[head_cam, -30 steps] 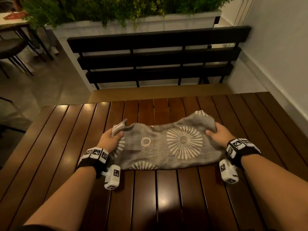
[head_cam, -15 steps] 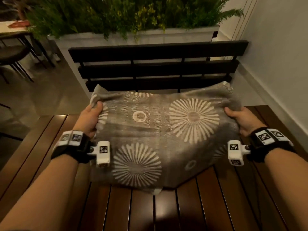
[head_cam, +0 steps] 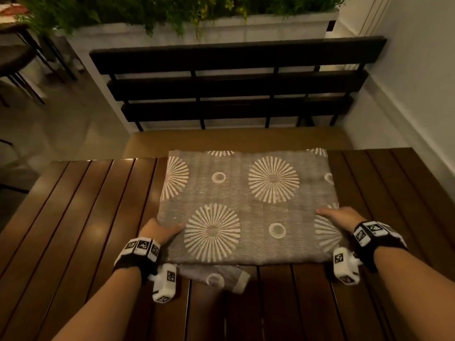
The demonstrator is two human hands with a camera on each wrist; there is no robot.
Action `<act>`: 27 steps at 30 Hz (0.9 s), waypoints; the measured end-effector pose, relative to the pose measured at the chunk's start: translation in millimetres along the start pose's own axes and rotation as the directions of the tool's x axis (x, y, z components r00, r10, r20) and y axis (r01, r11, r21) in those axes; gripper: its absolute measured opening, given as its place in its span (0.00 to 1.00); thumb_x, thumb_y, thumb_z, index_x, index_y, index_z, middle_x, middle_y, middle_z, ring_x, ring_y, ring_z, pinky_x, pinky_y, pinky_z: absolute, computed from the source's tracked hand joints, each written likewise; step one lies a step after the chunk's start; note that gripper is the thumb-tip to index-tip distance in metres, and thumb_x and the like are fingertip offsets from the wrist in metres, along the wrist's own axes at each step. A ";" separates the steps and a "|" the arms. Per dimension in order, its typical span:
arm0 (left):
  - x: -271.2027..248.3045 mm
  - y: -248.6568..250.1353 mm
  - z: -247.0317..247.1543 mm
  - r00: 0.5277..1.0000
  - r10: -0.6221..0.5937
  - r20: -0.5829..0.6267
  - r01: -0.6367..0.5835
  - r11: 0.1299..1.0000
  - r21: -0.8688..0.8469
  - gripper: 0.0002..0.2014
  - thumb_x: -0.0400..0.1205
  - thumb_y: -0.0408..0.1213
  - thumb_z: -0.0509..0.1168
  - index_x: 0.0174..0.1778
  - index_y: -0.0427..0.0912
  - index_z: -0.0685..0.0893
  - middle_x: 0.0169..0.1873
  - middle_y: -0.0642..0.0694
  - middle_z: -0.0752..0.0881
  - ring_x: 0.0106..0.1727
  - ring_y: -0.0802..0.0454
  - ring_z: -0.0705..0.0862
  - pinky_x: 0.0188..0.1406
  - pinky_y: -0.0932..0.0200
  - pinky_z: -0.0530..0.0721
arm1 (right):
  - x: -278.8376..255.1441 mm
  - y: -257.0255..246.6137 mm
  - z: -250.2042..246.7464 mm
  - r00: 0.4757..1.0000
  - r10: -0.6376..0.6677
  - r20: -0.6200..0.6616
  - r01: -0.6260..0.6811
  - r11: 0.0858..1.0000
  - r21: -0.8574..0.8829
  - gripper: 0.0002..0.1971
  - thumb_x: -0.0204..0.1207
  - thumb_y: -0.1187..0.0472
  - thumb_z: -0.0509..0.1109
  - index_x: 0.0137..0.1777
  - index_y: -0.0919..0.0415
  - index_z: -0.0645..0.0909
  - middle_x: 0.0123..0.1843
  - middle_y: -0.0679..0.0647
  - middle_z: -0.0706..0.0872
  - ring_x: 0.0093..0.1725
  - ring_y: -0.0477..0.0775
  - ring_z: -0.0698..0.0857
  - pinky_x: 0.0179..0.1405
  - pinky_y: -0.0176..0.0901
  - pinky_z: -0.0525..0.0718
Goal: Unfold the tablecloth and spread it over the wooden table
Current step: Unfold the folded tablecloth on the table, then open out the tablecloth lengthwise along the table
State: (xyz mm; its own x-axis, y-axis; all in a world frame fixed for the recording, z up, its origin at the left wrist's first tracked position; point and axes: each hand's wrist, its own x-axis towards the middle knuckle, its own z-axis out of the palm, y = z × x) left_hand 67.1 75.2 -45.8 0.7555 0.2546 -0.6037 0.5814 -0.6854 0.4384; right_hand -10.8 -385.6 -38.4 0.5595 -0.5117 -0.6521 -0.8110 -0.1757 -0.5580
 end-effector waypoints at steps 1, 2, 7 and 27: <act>-3.6 -4.2 0.8 1.000 0.020 0.008 -0.019 1.000 -0.003 0.36 0.70 0.51 0.78 0.67 0.32 0.77 0.62 0.34 0.83 0.60 0.36 0.82 0.55 0.50 0.79 | -0.3 3.1 0.6 0.999 -0.020 0.032 0.019 1.000 0.014 0.33 0.65 0.51 0.81 0.65 0.69 0.79 0.62 0.64 0.85 0.54 0.62 0.85 0.58 0.49 0.80; -6.1 -7.4 1.4 0.999 0.036 0.009 -0.036 0.999 -0.015 0.31 0.72 0.48 0.76 0.65 0.33 0.78 0.61 0.34 0.84 0.56 0.37 0.83 0.54 0.51 0.79 | -1.9 5.5 1.0 0.997 -0.055 0.054 0.054 0.998 0.031 0.30 0.66 0.54 0.81 0.65 0.67 0.80 0.61 0.63 0.86 0.50 0.60 0.85 0.58 0.48 0.79; -8.0 -12.6 -3.7 0.979 0.202 0.007 -0.198 0.964 -0.175 0.19 0.79 0.36 0.70 0.64 0.34 0.77 0.54 0.41 0.83 0.56 0.40 0.82 0.52 0.51 0.77 | -13.2 9.8 -0.4 0.945 -0.201 0.257 0.173 0.977 0.127 0.45 0.49 0.55 0.89 0.68 0.56 0.72 0.58 0.54 0.85 0.56 0.55 0.84 0.64 0.54 0.77; -30.1 -67.4 8.0 0.871 0.293 0.394 -0.072 0.870 -0.488 0.34 0.67 0.35 0.79 0.69 0.43 0.74 0.47 0.35 0.87 0.33 0.45 0.88 0.20 0.55 0.83 | -53.7 73.9 1.6 0.898 -0.078 0.433 -0.161 0.857 0.490 0.53 0.24 0.75 0.84 0.61 0.63 0.77 0.54 0.65 0.87 0.53 0.66 0.85 0.44 0.57 0.90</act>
State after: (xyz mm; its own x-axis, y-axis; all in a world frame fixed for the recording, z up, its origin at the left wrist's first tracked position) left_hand 2.7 108.2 -62.5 0.7096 -0.2481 -0.6595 0.5984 -0.2820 0.7500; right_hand -100.5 -369.7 -45.5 0.6400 -0.0818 -0.7640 -0.7013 0.3443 -0.6243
